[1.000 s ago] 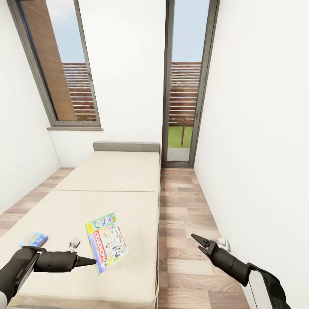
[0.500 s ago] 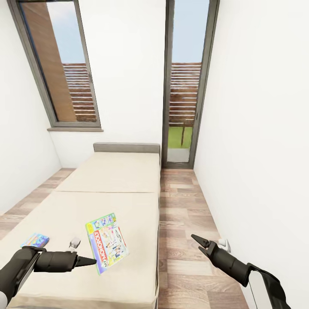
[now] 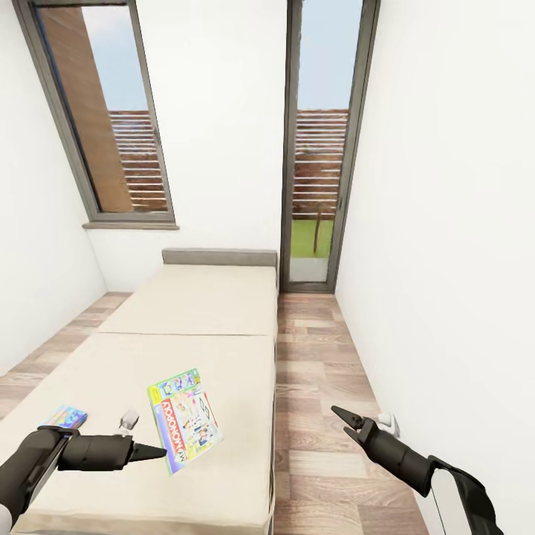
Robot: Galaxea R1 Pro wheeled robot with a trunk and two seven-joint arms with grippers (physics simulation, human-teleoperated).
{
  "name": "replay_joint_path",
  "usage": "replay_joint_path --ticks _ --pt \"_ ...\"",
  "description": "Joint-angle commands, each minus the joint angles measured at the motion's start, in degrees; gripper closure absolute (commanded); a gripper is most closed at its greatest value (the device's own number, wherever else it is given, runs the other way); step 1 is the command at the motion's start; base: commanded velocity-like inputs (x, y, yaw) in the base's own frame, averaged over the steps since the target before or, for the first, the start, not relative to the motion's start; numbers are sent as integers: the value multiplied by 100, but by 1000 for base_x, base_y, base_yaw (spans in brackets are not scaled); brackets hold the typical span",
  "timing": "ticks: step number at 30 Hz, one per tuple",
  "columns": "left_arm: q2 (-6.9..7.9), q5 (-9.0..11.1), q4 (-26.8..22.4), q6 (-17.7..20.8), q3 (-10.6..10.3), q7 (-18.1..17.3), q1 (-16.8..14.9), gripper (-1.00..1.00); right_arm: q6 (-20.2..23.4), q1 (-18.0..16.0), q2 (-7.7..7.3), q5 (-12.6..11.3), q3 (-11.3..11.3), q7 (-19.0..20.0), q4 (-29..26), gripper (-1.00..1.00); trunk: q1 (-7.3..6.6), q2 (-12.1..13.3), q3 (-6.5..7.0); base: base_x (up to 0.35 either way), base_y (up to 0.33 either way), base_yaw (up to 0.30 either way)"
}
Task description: Put all the toys in the child's room - the three board games (two on the bed and one on the table), the two jigsaw puzzles on the table, and the tennis ball on the table - inside the toy box on the table in the child's room.
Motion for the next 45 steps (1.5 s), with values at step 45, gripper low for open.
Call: replay_joint_path --ticks 45 --pt "4 -40 -4 53 12 -40 -3 100 -400 -6 45 15 8 16 24 -100 -988 1801 801 0 0 101"
